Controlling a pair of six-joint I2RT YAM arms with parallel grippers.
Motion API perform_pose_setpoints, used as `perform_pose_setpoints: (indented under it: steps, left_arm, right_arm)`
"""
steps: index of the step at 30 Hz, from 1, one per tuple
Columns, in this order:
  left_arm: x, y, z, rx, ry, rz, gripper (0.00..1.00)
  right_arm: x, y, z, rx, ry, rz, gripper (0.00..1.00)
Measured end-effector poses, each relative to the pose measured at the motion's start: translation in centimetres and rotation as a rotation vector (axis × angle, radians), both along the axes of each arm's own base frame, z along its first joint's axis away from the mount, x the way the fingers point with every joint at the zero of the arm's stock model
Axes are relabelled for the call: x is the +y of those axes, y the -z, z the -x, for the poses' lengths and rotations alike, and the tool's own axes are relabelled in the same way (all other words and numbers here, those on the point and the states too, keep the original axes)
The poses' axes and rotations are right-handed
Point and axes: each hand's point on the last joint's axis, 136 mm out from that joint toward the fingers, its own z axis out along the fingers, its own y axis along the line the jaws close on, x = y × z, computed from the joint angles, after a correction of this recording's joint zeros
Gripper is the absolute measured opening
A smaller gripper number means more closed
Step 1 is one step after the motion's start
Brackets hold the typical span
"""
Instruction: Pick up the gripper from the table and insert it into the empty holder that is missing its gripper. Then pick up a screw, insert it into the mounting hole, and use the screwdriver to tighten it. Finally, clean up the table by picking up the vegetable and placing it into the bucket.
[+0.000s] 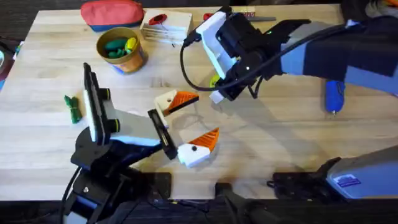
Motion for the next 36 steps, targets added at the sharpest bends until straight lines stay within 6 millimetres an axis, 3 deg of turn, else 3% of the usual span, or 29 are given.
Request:
perform_pose_setpoints:
  steps: [13,28,31,33,36]
  left_arm:
    - [0.00,0.01,0.00,0.000,0.000,0.000,0.977]
    - [0.00,0.00,0.00,0.000,0.000,0.000,0.977]
    - [0.00,0.00,0.00,0.000,0.000,0.000,0.977]
    - [0.00,0.00,0.00,0.000,0.000,0.000,0.977]
    - [0.00,0.00,0.00,0.000,0.000,0.000,0.977]
  right_arm:
    - [0.36,0.12,-0.94,-0.032,0.003,-0.005,0.166]
    - [-0.14,0.41,-0.28,-0.003,0.002,0.016,0.164]
    - [-0.15,0.41,-0.28,-0.003,0.002,0.016,0.106]
    - [-0.13,0.39,-0.31,-0.004,0.003,0.016,0.016]
    - [-0.14,0.39,-0.32,-0.005,0.003,0.016,0.005]
